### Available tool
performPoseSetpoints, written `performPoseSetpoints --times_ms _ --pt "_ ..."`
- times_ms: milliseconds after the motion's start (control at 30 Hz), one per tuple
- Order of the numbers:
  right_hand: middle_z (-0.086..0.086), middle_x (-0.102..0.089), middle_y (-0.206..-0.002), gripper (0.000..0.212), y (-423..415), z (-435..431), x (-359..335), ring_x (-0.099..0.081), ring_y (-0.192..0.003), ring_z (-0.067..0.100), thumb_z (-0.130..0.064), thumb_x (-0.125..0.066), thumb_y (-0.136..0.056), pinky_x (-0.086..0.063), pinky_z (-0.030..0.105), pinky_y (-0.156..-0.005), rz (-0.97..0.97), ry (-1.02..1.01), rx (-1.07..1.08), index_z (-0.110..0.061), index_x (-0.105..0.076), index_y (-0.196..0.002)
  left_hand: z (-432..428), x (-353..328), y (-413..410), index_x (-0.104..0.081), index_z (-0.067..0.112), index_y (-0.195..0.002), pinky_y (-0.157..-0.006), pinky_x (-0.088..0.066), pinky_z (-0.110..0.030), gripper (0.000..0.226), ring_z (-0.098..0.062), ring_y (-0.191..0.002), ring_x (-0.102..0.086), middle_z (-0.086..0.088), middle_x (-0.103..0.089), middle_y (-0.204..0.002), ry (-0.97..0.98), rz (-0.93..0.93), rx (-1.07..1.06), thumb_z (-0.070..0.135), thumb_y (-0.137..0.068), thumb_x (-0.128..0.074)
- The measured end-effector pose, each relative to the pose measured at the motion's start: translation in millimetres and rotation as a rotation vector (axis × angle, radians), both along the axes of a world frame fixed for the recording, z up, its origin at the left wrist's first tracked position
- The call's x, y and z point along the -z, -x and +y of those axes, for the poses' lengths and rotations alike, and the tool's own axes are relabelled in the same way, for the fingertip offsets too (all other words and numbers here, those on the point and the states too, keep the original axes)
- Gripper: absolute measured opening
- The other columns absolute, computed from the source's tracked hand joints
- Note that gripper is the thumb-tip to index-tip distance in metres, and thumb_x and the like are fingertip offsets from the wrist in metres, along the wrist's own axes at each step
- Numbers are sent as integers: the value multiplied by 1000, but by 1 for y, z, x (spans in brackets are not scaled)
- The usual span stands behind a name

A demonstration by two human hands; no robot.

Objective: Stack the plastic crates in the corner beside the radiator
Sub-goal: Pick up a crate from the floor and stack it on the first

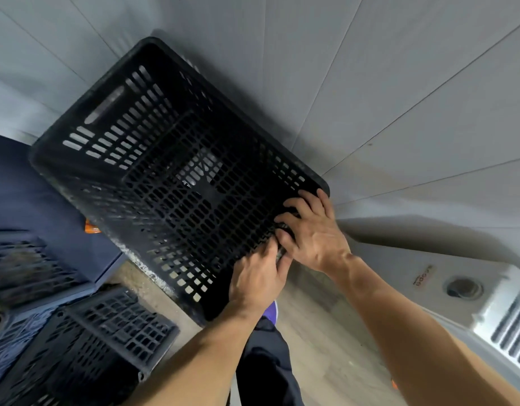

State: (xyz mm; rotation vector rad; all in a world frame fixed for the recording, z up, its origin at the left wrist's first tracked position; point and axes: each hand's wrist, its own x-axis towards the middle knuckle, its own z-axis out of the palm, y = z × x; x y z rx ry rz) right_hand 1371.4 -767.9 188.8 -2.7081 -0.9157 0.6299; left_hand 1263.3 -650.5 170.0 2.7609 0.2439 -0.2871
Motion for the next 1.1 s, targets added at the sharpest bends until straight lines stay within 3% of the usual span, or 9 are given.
performPoseSetpoints --times_ms 100,233,333,433,567,700,833,967,1100 --pt "-7 -42 -142 49 -2 0 -2 -14 -145 25 -55 -29 -94 10 45 -120 23 43 -17 -37 -59 -129 -1 -2 -1 -57 16 -105 -48 -44 -29 43 -21 -64 -67 0 -69 -85 72 -17 -26 52 -95 -37" --pt "-2 -37 -146 51 -3 7 -5 -14 -145 24 -55 -35 -95 13 44 -119 39 124 5 -35 -47 -141 4 -2 -2 -53 17 -112 -62 -51 -36 52 -22 -81 -66 -1 -66 -97 129 31 -26 57 -96 -23" --pt "2 -37 -148 55 -3 27 -11 -23 -143 22 -48 -44 -93 4 47 -121 32 149 25 -29 -41 -145 18 -4 -4 -57 17 -113 -70 -50 -37 56 -24 -84 -65 -3 -67 -97 190 18 -21 57 -95 -22" --pt "2 -41 -145 53 -1 60 -17 -33 -137 22 -39 -48 -93 -9 44 -120 24 97 39 -25 -42 -144 54 -6 -6 -61 17 -107 -75 -50 -38 41 -24 -85 -64 -1 -68 -93 190 -57 -39 46 -93 -37" --pt "4 -43 -141 51 -2 106 -25 -40 -129 25 -32 -49 -94 -27 39 -113 8 77 65 -23 -44 -144 137 -14 -12 -63 22 -107 -93 -42 -40 23 -24 -103 -57 1 -64 -105 5 -134 -128 30 -90 -49" --pt "4 -36 -146 54 -21 151 -32 -35 -131 25 -31 -50 -96 -34 40 -110 56 113 65 -23 -35 -148 230 -26 -20 -62 18 -117 -108 -30 -50 36 -31 -127 -42 -10 -51 -132 -182 -137 -299 26 -81 -60" --pt "6 -26 -152 62 -52 192 -35 -27 -137 26 -35 -51 -96 -34 42 -111 72 131 92 -22 -25 -152 308 -29 -34 -48 15 -133 -116 -13 -54 60 -35 -144 -17 -18 -25 -153 -279 -23 -441 24 -75 -65" --pt "7 -18 -155 71 -78 234 -31 -21 -141 28 -42 -53 -95 -32 44 -112 114 162 41 -23 -19 -154 353 -21 -41 -29 18 -145 -117 -8 -56 76 -35 -147 -3 -21 -7 -159 -301 72 -511 27 -79 -65" --pt "8 -15 -157 73 -95 264 -26 -17 -142 29 -42 -54 -94 -29 46 -113 91 164 25 -22 -17 -154 364 -7 -47 -16 24 -151 -116 -13 -57 83 -38 -147 2 -23 2 -159 -253 103 -547 31 -82 -62"
